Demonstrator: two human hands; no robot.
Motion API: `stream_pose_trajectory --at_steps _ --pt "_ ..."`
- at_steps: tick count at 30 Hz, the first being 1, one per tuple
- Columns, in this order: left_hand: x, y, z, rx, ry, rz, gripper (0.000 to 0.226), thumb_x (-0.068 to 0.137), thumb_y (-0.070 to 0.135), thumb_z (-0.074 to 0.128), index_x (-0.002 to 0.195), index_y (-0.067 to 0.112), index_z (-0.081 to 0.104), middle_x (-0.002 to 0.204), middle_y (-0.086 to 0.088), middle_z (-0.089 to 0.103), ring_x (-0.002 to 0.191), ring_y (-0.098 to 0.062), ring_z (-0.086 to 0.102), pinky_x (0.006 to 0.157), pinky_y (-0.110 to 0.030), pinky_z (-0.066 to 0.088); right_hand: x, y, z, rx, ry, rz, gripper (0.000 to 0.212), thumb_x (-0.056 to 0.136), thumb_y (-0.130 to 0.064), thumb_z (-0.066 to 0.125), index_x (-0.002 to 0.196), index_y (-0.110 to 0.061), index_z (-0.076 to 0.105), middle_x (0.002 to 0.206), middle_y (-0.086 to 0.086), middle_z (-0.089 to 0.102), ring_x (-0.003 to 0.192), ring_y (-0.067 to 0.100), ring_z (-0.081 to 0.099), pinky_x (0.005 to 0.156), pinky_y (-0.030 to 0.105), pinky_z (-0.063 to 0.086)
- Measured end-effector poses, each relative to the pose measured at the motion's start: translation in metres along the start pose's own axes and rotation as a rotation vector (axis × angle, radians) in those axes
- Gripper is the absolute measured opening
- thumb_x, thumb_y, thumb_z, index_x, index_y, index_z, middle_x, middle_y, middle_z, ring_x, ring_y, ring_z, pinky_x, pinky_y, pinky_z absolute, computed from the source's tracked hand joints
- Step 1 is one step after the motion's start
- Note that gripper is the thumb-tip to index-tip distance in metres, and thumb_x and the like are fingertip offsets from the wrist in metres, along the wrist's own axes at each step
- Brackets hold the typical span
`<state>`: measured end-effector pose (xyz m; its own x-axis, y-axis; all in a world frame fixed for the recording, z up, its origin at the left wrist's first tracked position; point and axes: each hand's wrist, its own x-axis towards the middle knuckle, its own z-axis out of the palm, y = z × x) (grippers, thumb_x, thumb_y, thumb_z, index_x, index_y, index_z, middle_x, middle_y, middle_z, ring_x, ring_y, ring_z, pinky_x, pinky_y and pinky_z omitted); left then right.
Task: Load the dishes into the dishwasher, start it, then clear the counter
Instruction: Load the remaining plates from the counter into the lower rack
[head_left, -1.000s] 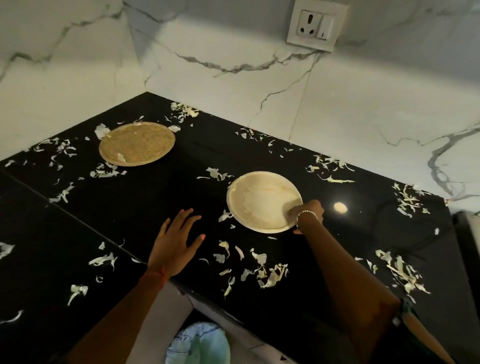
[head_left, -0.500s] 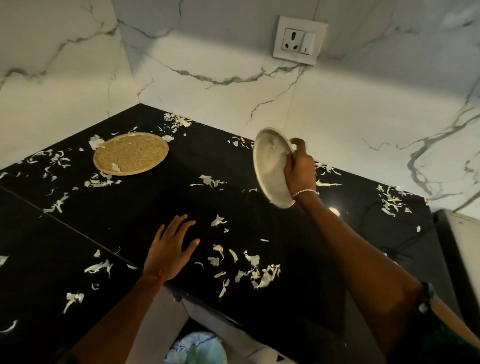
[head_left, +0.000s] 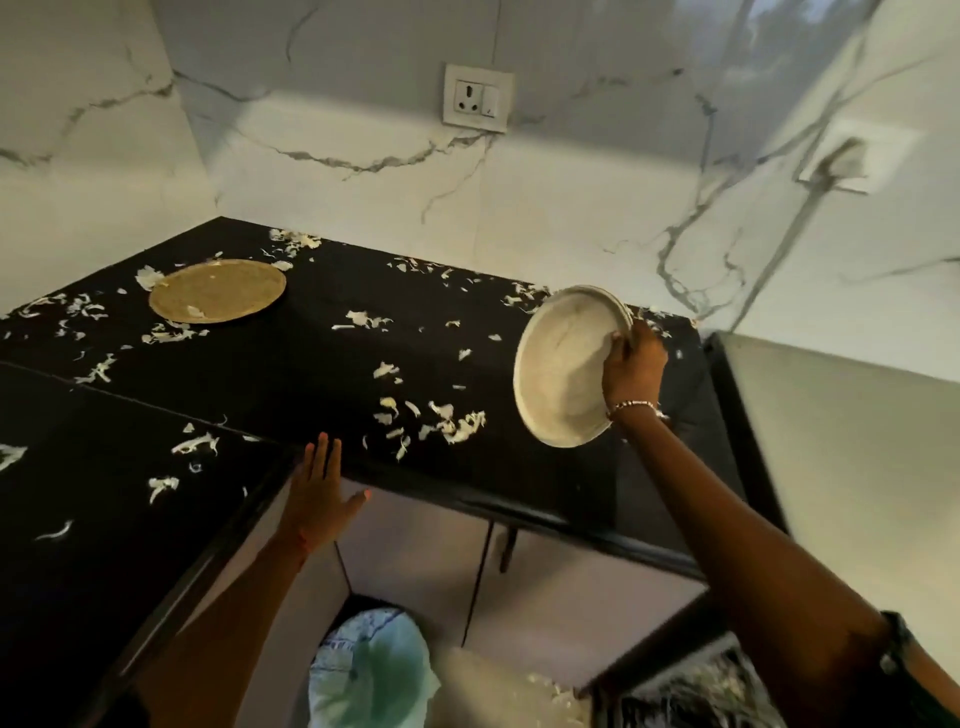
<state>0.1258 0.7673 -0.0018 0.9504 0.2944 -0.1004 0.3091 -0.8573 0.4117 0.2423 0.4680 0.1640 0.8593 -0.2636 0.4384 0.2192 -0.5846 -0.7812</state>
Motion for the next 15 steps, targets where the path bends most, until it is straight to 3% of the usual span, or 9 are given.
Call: stream_pose_trajectory --at_steps 2,5,8,12,14,15 --pt "-0.045 0.006 0.017 0.001 -0.061 0.006 0.082 0.092 0.039 0.050 0.146 0.003 0.000 0.155 -0.015 -0.010 0.144 -0.029 -0.004 0.115 -0.043 0.007 -0.034 0.009 -0.040 0.090 0.092 0.160 0.024 0.092 -0.003 0.046 0.108 0.011 0.058 0.107 0.025 0.062 0.093 0.027 0.057 0.074 0.017 0.040" --pt "-0.117 0.014 0.053 0.093 -0.157 0.039 0.078 0.094 0.044 0.043 0.147 0.007 -0.003 0.155 -0.012 -0.013 0.144 -0.025 -0.008 0.114 -0.041 0.002 -0.090 0.023 -0.100 0.320 0.213 0.512 0.033 0.089 -0.016 0.059 0.110 0.010 0.056 0.107 0.022 0.062 0.083 0.017 0.049 0.057 0.017 0.040" --pt "-0.185 0.025 0.092 0.151 -0.278 0.134 0.075 0.095 0.045 0.040 0.147 0.010 0.000 0.155 -0.011 -0.011 0.144 -0.025 -0.010 0.114 -0.040 0.000 -0.152 0.050 -0.161 0.429 0.134 0.889 0.054 0.080 -0.028 0.070 0.121 -0.004 0.047 0.104 0.006 0.054 0.086 0.017 0.051 0.049 0.021 0.039" --pt "-0.262 0.046 0.135 0.216 -0.420 0.236 0.072 0.095 0.044 0.040 0.147 0.010 0.005 0.156 -0.008 -0.006 0.144 -0.022 -0.007 0.115 -0.039 0.002 -0.217 0.092 -0.234 0.466 0.042 1.009 0.054 0.078 -0.015 0.070 0.124 -0.001 0.046 0.118 0.014 0.058 0.088 0.024 0.057 0.050 0.028 0.051" --pt "-0.284 0.060 0.150 0.201 -0.461 0.282 0.070 0.096 0.043 0.039 0.147 0.010 0.005 0.156 -0.008 -0.006 0.144 -0.021 -0.008 0.115 -0.039 0.000 -0.242 0.109 -0.265 0.470 0.284 1.038 0.046 0.070 -0.002 0.074 0.110 0.003 0.053 0.103 0.015 0.062 0.073 0.023 0.058 0.040 0.021 0.048" --pt "-0.294 0.068 0.156 0.189 -0.472 0.306 0.070 0.095 0.043 0.039 0.147 0.011 0.006 0.156 -0.008 -0.006 0.144 -0.021 -0.008 0.115 -0.039 0.000 -0.254 0.119 -0.279 0.456 0.404 1.029 0.030 0.069 0.003 0.072 0.094 0.002 0.055 0.089 0.014 0.060 0.064 0.021 0.055 0.038 0.019 0.046"
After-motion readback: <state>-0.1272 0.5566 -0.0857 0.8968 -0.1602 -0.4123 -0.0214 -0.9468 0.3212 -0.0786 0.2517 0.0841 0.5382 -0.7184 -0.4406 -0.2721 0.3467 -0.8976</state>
